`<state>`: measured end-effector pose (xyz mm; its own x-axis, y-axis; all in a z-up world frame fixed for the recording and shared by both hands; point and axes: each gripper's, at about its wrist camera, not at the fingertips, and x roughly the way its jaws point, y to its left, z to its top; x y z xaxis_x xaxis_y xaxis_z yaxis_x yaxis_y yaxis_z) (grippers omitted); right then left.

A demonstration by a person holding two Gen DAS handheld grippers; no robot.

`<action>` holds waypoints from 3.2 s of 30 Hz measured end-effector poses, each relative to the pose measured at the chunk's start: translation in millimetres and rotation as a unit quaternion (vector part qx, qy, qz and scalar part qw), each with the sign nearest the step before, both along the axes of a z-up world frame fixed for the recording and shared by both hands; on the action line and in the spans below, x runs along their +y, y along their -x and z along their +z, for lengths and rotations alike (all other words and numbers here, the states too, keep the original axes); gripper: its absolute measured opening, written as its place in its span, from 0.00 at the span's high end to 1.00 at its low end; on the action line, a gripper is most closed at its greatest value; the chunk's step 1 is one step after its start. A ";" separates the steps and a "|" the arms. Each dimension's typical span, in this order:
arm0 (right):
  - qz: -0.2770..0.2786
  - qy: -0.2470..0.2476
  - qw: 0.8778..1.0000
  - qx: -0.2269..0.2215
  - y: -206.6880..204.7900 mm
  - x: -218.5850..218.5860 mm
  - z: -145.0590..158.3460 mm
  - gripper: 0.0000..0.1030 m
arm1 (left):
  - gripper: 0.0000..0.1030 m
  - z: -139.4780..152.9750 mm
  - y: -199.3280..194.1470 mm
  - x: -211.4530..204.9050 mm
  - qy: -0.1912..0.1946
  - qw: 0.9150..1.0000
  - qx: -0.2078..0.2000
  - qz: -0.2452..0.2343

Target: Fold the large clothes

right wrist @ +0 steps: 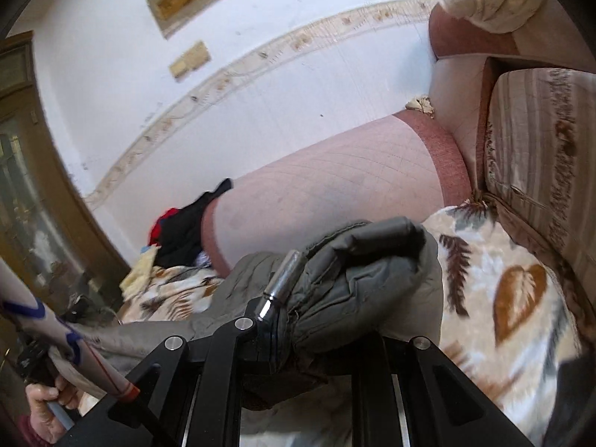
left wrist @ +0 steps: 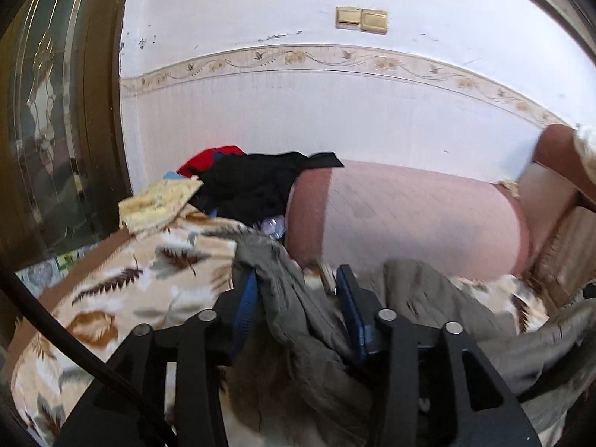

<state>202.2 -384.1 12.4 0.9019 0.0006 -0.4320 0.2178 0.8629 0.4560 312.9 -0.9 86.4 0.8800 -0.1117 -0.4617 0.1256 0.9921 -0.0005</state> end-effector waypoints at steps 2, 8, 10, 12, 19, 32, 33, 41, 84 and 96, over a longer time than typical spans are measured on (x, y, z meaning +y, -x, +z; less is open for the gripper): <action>-0.010 -0.005 1.000 0.015 -42.8 -11.5 -7.2 0.84 | 0.47 5.1 -21.9 2.4 0.006 1.000 -0.013 0.018; -0.039 -0.009 0.996 0.078 -130.6 -41.6 -51.3 0.84 | 0.48 -0.6 -67.8 19.9 0.001 0.999 -0.019 0.045; -0.038 -0.032 0.993 0.108 -154.2 -55.1 -74.8 0.81 | 0.47 -19.6 -73.8 14.8 -0.011 0.999 -0.006 0.034; -0.029 -0.085 0.989 0.115 -163.3 -69.8 -91.4 0.67 | 0.47 -38.8 -76.8 7.4 -0.015 1.000 0.010 0.021; -0.025 -0.109 0.993 0.041 -117.0 -97.3 -70.0 0.37 | 0.47 -110.1 -60.4 -49.2 -0.038 0.995 0.066 -0.066; 0.073 0.060 0.986 0.135 -105.8 6.2 -127.1 0.37 | 0.46 -175.9 -57.6 -129.4 -0.090 0.982 0.107 -0.128; 0.065 0.071 0.985 0.142 -112.8 8.9 -133.1 0.37 | 0.44 -183.1 -64.6 -131.9 -0.094 0.981 0.115 -0.128; 0.079 0.050 0.975 0.201 -154.7 -2.2 -187.2 0.36 | 0.39 -213.6 -96.5 -139.0 -0.093 0.979 0.144 -0.114; 0.011 -0.029 0.989 0.146 56.7 25.1 -164.0 0.44 | 0.34 -210.9 -18.3 2.4 -0.032 0.995 0.089 0.032; 0.022 0.016 0.987 0.158 4.5 34.7 -175.4 0.46 | 0.31 -214.9 -18.7 3.2 -0.033 0.995 0.088 0.033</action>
<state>197.8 -349.4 -163.0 0.7216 0.0181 -0.6921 0.3077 0.8872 0.3439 331.6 2.3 -128.5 0.7888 -0.0199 -0.6143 0.0633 0.9968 0.0491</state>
